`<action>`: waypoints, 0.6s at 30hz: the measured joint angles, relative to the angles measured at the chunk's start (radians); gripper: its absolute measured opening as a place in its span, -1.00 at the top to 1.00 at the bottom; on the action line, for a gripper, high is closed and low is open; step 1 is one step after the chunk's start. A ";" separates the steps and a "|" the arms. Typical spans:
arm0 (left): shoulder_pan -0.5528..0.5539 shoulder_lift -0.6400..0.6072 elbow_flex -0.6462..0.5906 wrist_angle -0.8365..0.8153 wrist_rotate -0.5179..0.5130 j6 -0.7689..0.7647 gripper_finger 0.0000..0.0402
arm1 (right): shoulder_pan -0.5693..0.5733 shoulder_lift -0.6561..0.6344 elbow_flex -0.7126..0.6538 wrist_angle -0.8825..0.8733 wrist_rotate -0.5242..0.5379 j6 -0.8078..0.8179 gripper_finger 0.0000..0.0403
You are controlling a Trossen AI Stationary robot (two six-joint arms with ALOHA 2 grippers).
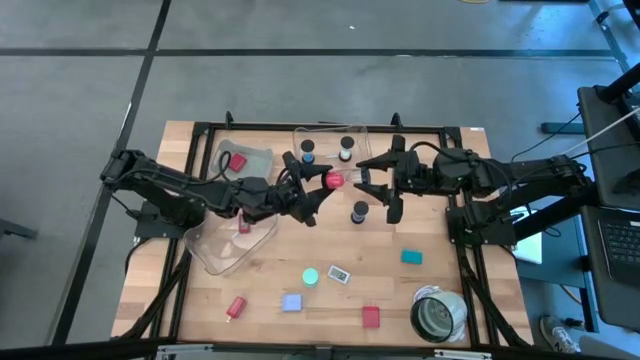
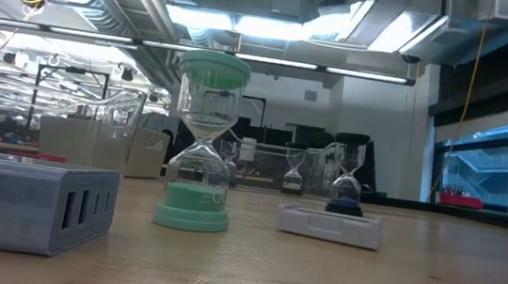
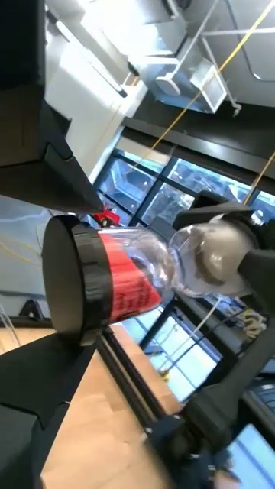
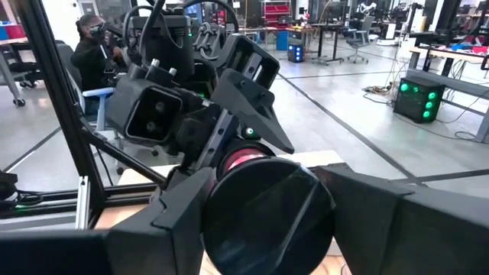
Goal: Pick & Place Office items
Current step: Put the red hourglass into the top transparent bin
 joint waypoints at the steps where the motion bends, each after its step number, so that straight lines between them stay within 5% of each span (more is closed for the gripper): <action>1: -0.001 0.000 0.000 0.007 0.000 -0.014 -0.24 | 0.000 0.000 0.000 0.002 0.000 -0.003 -0.07; 18: -0.001 0.000 0.000 0.011 -0.001 -0.095 -0.08 | 0.000 0.000 0.000 0.006 0.014 -0.010 -0.07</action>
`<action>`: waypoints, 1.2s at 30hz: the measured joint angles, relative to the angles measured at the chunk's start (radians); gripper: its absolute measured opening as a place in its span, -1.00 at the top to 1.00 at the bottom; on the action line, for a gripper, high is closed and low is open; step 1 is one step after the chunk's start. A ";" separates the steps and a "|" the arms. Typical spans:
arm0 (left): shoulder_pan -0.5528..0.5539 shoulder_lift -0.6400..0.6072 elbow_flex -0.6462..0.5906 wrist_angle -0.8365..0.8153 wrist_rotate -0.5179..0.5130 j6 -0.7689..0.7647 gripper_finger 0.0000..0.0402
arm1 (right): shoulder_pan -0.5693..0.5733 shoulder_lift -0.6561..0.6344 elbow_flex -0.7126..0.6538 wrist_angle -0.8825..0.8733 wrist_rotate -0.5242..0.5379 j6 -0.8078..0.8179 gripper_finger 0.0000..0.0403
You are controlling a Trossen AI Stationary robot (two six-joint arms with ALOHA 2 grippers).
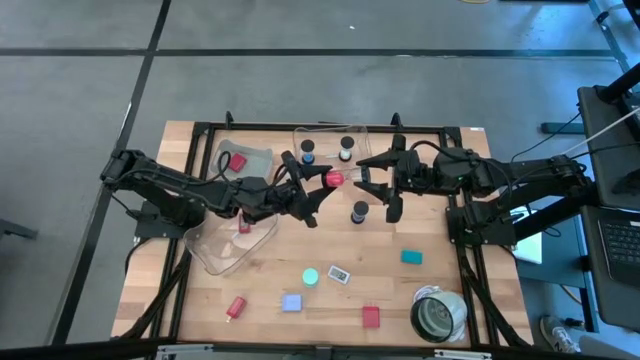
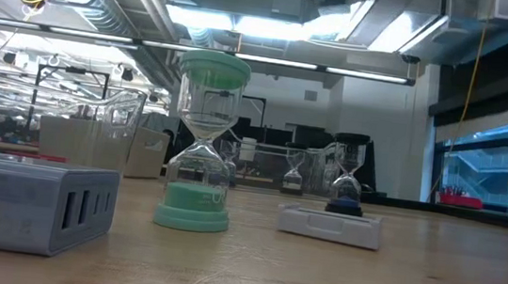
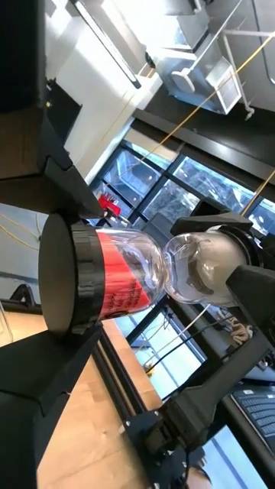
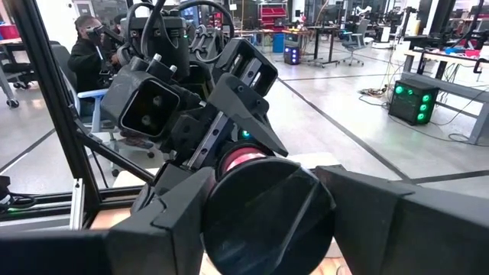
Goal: Pick & Place Office items
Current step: Put the red hourglass into the top transparent bin
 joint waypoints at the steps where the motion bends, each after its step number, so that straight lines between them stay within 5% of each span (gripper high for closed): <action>1: 0.000 0.000 0.000 -0.001 0.001 -0.012 -0.08 | 0.000 0.000 0.000 0.001 0.000 -0.002 -0.07; 20: 0.000 0.000 0.000 -0.001 0.006 -0.055 -0.07 | -0.004 0.000 0.000 -0.010 0.012 -0.011 -0.13; 30: 0.026 -0.001 0.001 0.014 -0.097 -0.107 -0.07 | -0.060 0.000 -0.001 -0.050 0.094 0.047 -0.47; 36: 0.088 -0.001 0.002 0.024 -0.277 -0.235 -0.07 | -0.111 -0.021 -0.001 -0.182 0.051 0.148 -0.63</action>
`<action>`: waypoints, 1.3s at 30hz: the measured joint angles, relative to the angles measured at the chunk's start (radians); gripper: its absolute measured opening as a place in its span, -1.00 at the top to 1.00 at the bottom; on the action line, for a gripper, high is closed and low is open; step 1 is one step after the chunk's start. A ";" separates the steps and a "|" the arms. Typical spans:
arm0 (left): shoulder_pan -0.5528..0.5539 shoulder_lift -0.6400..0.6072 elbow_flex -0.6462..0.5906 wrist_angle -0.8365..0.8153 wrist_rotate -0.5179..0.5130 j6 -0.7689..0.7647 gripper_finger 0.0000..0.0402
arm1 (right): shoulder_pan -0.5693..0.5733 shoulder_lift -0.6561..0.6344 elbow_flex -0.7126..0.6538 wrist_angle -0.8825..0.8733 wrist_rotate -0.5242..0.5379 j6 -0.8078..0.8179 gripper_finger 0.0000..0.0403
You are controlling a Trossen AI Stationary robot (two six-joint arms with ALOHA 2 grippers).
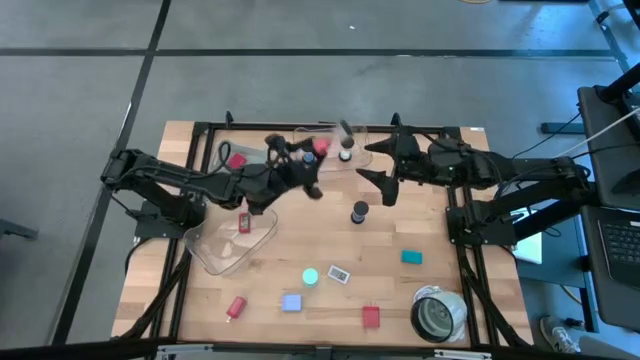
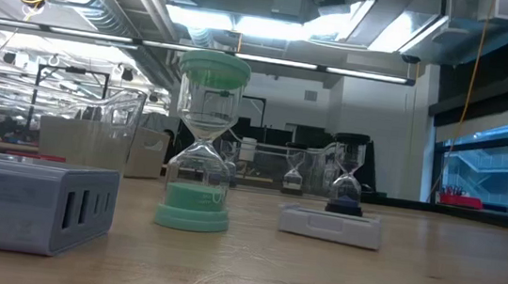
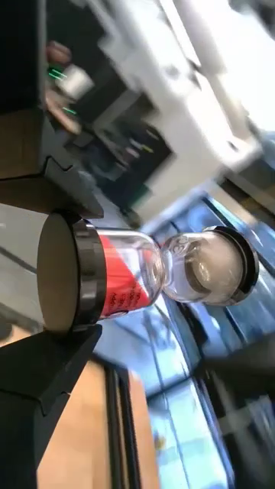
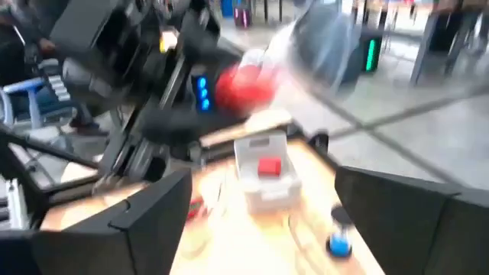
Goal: Pick & Place Office items
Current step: Put the red hourglass into the top transparent bin
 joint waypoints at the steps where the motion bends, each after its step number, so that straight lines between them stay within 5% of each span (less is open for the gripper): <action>1: 0.014 0.000 0.000 -0.001 -0.026 -0.023 -0.07 | -0.012 -0.004 0.000 -0.035 -0.014 0.019 -0.65; 6: 0.102 0.000 0.000 -0.116 -0.059 -0.183 -0.07 | -0.055 -0.013 0.000 -0.257 -0.047 0.103 -0.68; 11: 0.218 0.000 0.000 -0.327 0.062 -0.466 -0.07 | -0.086 -0.013 0.000 -0.422 -0.050 0.159 -0.68; 17: 0.381 0.000 0.000 -0.508 0.404 -0.776 -0.07 | -0.112 -0.013 0.000 -0.446 -0.051 0.161 -0.68; 23: 0.522 0.003 0.000 -0.663 0.767 -0.916 -0.07 | -0.138 -0.013 0.000 -0.445 -0.051 0.149 -0.68; 27: 0.566 0.037 0.000 -0.738 0.922 -0.951 -0.07 | -0.161 -0.013 0.000 -0.445 -0.057 0.145 -0.68; 32: 0.551 0.129 0.084 -0.862 0.951 -0.912 -0.07 | -0.190 -0.013 0.000 -0.442 -0.058 0.123 -0.68; 39: 0.524 0.308 0.367 -1.203 0.923 -0.861 -0.07 | -0.219 -0.013 0.000 -0.442 -0.058 0.074 -0.68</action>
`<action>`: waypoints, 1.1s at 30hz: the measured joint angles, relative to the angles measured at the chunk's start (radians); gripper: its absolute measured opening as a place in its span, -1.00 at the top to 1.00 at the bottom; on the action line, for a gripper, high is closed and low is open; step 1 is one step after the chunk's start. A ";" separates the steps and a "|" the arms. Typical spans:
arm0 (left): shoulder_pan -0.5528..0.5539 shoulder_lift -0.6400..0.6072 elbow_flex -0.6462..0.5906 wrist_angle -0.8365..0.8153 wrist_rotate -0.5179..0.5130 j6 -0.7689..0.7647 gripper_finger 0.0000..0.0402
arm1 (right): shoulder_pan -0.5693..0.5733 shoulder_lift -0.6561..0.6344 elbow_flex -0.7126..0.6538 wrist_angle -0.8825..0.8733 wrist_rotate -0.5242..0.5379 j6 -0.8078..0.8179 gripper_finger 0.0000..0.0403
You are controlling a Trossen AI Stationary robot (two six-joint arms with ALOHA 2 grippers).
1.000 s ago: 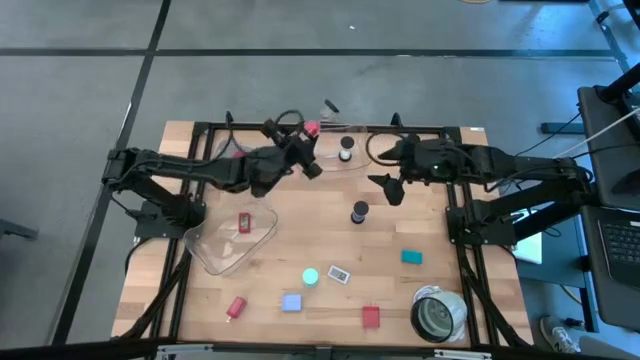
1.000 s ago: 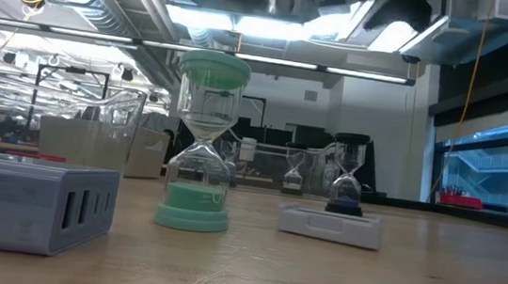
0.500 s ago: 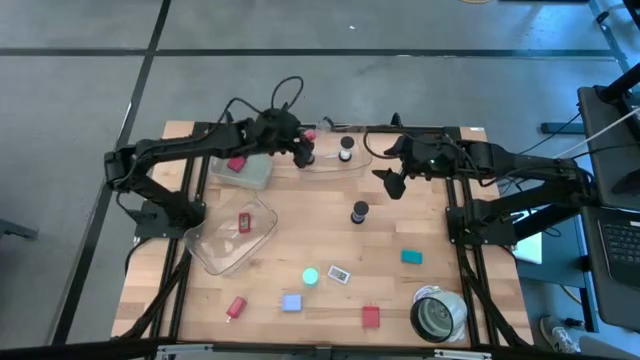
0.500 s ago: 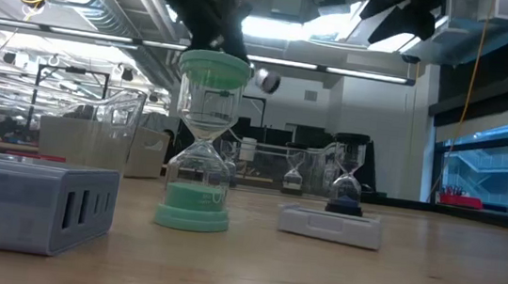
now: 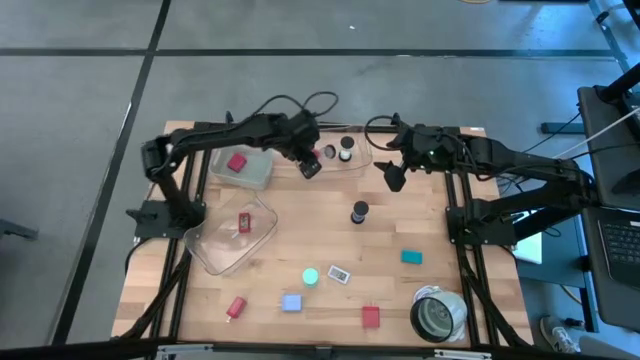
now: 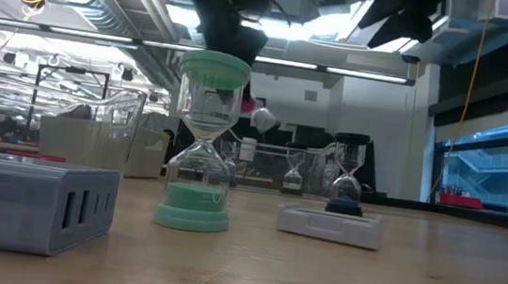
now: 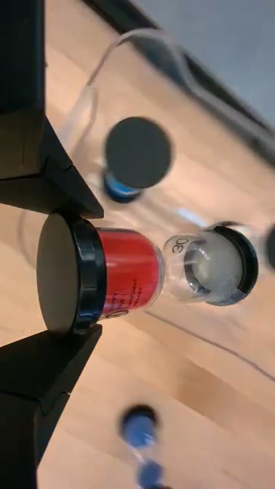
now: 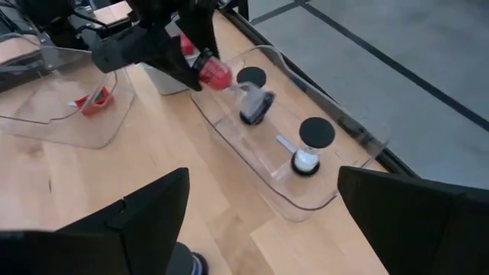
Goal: Pick & Place Office items
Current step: Put the red hourglass into the top transparent bin
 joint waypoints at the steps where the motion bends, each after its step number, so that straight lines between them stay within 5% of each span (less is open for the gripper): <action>1: -0.002 0.032 0.046 -0.064 0.000 0.000 -0.07 | -0.003 0.000 0.000 0.000 0.000 -0.007 -0.68; 6: -0.004 0.178 0.236 -0.318 -0.009 0.000 -0.07 | -0.003 0.000 0.000 0.000 0.000 -0.031 -0.68; 14: -0.002 0.342 0.423 -0.461 0.025 0.057 -0.07 | -0.003 0.000 0.000 -0.001 0.000 -0.032 -0.68; 33: 0.058 0.365 0.451 -0.557 0.011 0.089 -0.09 | -0.003 0.001 0.000 -0.003 0.000 -0.080 -0.68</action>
